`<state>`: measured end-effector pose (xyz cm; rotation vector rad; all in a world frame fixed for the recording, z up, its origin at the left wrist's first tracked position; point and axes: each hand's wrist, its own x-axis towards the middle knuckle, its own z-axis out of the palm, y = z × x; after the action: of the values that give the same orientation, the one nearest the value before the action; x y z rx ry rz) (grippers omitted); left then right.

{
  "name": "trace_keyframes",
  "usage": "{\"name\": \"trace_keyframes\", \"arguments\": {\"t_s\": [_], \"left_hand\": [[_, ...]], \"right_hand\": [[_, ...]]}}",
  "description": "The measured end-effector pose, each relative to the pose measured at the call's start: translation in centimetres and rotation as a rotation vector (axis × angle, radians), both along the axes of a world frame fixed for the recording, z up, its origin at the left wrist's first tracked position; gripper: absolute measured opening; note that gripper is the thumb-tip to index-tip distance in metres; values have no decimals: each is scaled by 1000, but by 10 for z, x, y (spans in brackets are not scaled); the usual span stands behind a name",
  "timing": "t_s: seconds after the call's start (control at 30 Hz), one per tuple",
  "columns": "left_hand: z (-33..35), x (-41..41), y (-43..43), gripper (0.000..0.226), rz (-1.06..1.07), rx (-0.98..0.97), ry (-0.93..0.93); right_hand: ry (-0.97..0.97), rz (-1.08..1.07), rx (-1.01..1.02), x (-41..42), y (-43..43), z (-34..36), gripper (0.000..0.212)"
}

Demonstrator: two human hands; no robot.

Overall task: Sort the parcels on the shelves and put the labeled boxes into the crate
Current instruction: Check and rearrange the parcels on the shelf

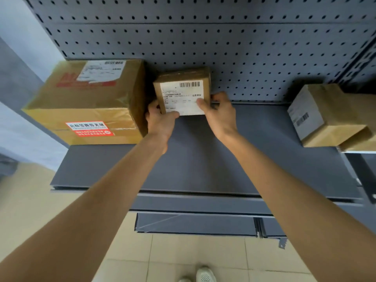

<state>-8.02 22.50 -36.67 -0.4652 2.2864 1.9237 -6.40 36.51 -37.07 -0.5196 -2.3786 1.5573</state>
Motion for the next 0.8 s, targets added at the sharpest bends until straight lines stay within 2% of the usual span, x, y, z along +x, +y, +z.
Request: {"name": "trace_keyframes", "arguments": {"t_s": [0.1,0.2,0.4,0.57,0.8], "left_hand": [[9,15,-9,38,-29,-29,126],[11,26,-10,32,-66,-34,163],[10,30,-8,36,-81,-71,184],[13,15,-13,40,-56,-240,218],[14,-1,4,63,-93,-171,26]], "right_hand": [[11,-49,-104,20,14,6,27],[7,-63,-161,33,23,5,24],[-24,-60,-182,40,22,3,25],[-31,-14,-163,25,10,2,35],[-3,-55,-108,0,-8,4,35]]}}
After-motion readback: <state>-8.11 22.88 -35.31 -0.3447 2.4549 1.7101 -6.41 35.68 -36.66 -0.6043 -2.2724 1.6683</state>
